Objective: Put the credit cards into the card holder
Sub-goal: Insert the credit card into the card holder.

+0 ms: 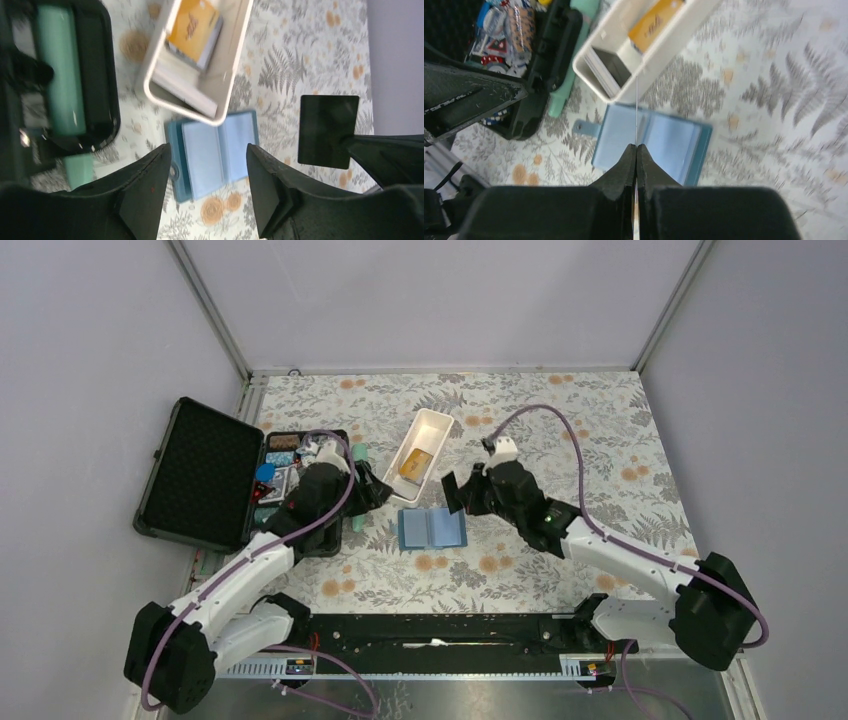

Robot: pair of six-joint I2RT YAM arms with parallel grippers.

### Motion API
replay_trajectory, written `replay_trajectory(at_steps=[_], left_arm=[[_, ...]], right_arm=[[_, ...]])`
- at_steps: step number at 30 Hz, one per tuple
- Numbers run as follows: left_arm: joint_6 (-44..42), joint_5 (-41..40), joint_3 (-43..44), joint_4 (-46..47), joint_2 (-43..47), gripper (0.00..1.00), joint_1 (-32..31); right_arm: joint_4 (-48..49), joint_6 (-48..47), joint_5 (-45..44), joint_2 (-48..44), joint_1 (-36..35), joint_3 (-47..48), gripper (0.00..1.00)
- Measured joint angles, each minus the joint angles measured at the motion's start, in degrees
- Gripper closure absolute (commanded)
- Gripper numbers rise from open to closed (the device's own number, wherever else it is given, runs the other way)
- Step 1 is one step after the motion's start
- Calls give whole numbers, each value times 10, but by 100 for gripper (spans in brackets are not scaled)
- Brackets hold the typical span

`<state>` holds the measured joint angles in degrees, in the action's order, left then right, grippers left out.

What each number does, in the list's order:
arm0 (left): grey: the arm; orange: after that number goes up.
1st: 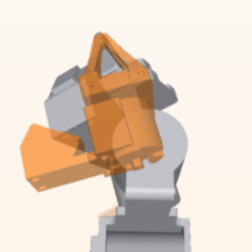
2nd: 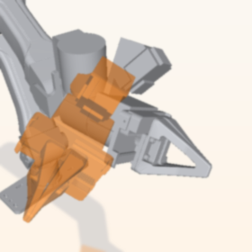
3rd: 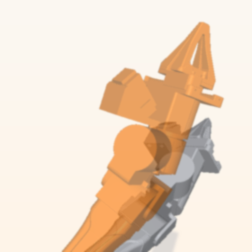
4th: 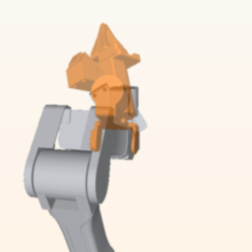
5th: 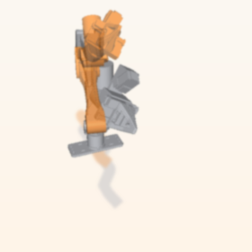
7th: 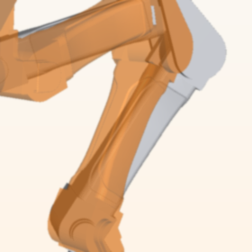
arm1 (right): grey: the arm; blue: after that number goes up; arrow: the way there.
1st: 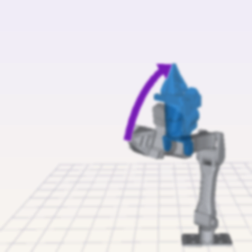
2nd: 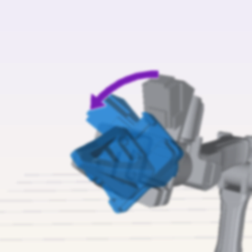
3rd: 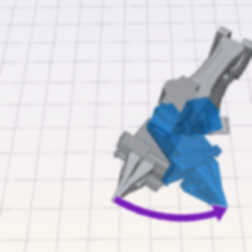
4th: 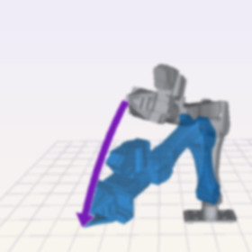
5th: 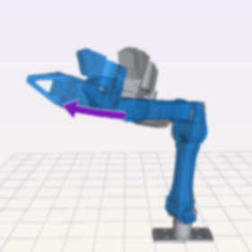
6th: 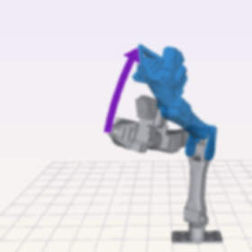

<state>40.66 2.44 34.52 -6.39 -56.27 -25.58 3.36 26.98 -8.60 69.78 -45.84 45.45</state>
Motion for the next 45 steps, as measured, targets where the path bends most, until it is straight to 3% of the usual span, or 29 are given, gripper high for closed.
replay_trajectory(at_steps=[6,13,45], left_arm=[[58,-24,-63,1,2,44,-75],[110,-36,-77,25,-57,49,-117],[149,-42,-98,116,-163,66,-137]], right_arm=[[74,132,29,-24,0,-127,100],[172,229,56,24,0,-163,100],[304,285,63,156,-3,-189,100]])
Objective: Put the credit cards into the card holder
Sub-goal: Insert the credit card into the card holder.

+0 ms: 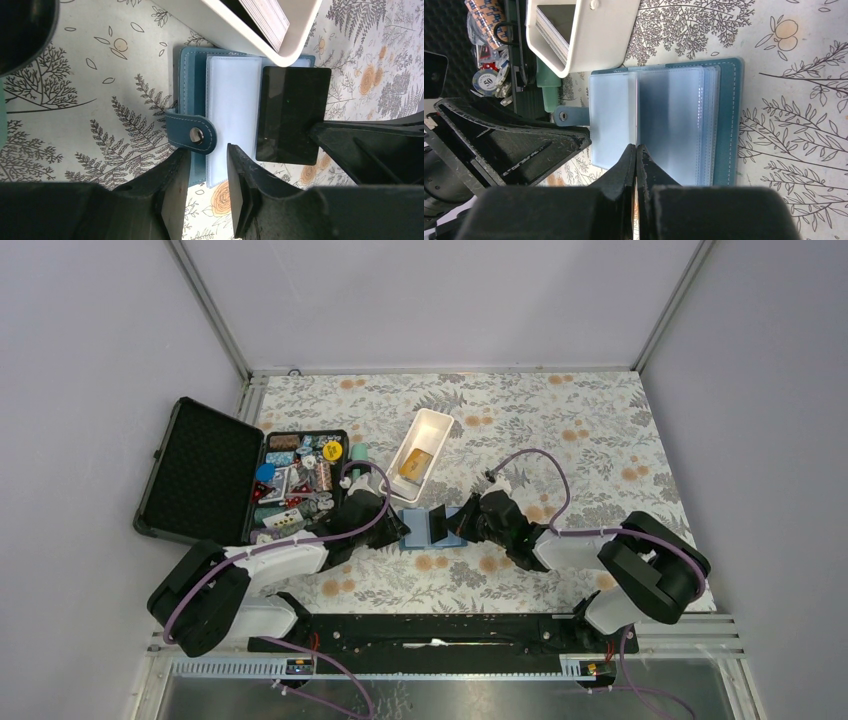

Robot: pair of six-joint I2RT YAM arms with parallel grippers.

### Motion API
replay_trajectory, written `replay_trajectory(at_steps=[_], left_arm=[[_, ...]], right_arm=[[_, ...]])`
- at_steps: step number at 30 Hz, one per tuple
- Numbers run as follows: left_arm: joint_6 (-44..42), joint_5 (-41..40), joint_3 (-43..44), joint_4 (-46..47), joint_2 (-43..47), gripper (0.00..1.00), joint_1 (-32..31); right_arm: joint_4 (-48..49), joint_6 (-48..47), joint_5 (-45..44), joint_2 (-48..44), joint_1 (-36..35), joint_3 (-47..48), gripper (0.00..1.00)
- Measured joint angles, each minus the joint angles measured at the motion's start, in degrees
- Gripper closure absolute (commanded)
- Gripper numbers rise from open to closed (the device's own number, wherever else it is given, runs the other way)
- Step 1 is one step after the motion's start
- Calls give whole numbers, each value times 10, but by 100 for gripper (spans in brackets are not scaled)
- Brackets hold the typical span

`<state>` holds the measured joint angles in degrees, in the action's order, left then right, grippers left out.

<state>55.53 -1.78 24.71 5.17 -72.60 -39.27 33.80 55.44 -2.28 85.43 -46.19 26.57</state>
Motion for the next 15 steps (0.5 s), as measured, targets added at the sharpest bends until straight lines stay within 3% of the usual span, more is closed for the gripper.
replay_trajectory(at_steps=[15], left_arm=[[0,0,0,1,-7,75,-2]], right_arm=[[28,2,3,19,-10,-2,100]])
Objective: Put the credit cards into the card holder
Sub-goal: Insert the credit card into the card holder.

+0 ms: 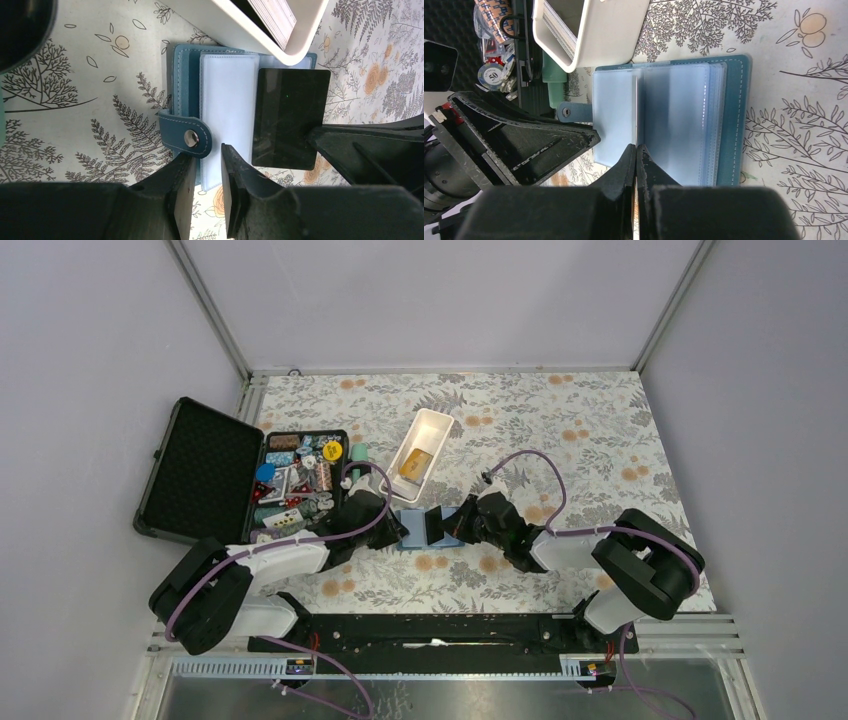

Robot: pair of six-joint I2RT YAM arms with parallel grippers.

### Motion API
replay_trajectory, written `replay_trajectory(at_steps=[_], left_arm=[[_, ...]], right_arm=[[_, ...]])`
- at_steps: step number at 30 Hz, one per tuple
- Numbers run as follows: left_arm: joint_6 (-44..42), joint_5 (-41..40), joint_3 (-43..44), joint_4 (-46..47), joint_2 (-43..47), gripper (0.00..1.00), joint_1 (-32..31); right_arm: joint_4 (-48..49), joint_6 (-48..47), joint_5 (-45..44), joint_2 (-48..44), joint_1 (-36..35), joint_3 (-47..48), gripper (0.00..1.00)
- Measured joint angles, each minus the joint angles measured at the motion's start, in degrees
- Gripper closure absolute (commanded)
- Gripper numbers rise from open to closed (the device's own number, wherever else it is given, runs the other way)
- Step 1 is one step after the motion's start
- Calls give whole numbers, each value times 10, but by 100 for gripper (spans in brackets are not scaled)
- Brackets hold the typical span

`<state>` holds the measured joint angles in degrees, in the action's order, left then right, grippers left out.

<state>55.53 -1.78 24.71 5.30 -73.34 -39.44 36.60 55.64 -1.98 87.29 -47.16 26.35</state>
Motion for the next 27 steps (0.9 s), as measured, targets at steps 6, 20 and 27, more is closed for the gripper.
replay_trajectory(at_steps=[6,20,27], left_arm=[[0,0,0,0,-3,79,0],[-1,0,0,-3,-11,83,0],[-2,-2,0,-9,-11,86,0]], right_arm=[[10,4,1,0,-1,-3,100],[19,4,1,19,-4,-3,100],[23,4,-4,29,-9,-3,100]])
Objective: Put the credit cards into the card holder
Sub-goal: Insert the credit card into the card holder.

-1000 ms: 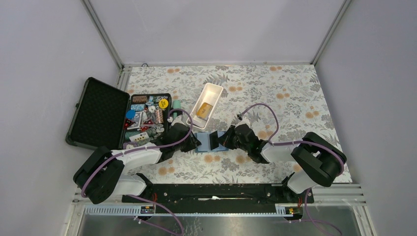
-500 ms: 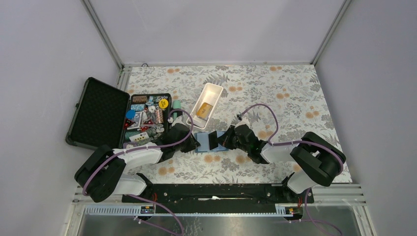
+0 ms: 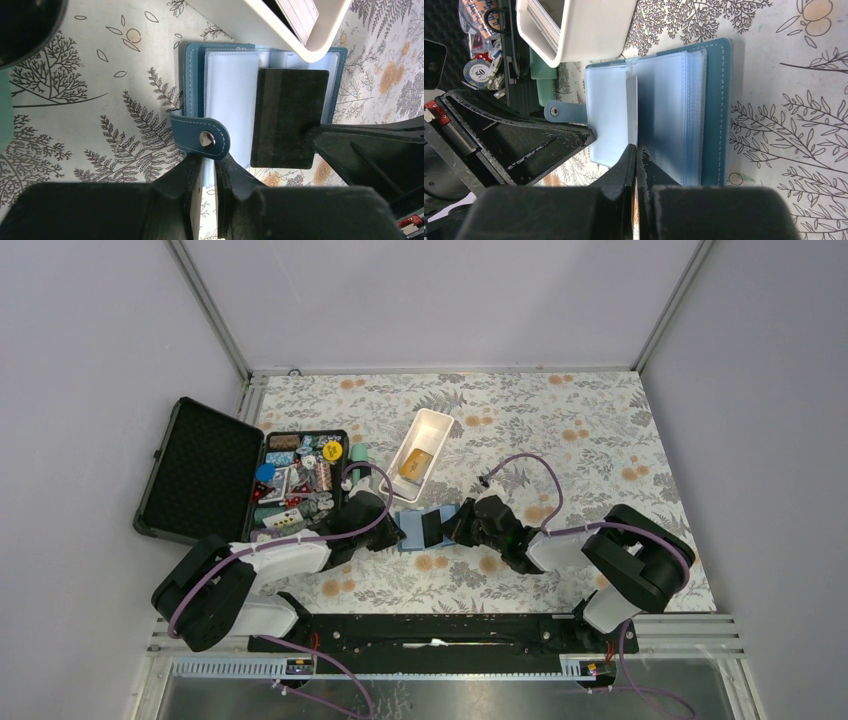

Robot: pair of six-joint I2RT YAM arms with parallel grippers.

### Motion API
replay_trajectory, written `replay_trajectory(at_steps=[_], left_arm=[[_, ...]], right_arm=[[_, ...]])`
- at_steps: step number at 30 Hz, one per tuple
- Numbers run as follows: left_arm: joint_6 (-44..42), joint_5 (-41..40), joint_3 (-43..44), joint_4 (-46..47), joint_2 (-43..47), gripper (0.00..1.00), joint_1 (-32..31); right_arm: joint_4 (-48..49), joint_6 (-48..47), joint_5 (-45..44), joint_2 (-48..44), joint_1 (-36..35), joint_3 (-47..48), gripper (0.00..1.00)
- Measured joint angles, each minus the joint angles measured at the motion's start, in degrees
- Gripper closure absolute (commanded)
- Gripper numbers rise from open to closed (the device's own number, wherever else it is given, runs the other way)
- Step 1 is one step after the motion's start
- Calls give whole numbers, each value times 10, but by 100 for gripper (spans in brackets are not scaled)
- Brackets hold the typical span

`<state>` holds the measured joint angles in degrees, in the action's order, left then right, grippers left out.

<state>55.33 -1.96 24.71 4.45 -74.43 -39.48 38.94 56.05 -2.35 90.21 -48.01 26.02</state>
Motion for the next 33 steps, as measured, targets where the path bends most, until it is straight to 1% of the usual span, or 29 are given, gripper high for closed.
replay_trajectory(at_steps=[7,19,33], left_arm=[[0,-1,0,-1,0,90,0],[-1,-3,0,0,-7,95,0],[-6,-2,2,1,-11,96,0]], right_arm=[[6,0,-8,7,-3,1,100],[12,-5,-16,25,-4,12,100],[20,-10,-17,38,-8,18,100]])
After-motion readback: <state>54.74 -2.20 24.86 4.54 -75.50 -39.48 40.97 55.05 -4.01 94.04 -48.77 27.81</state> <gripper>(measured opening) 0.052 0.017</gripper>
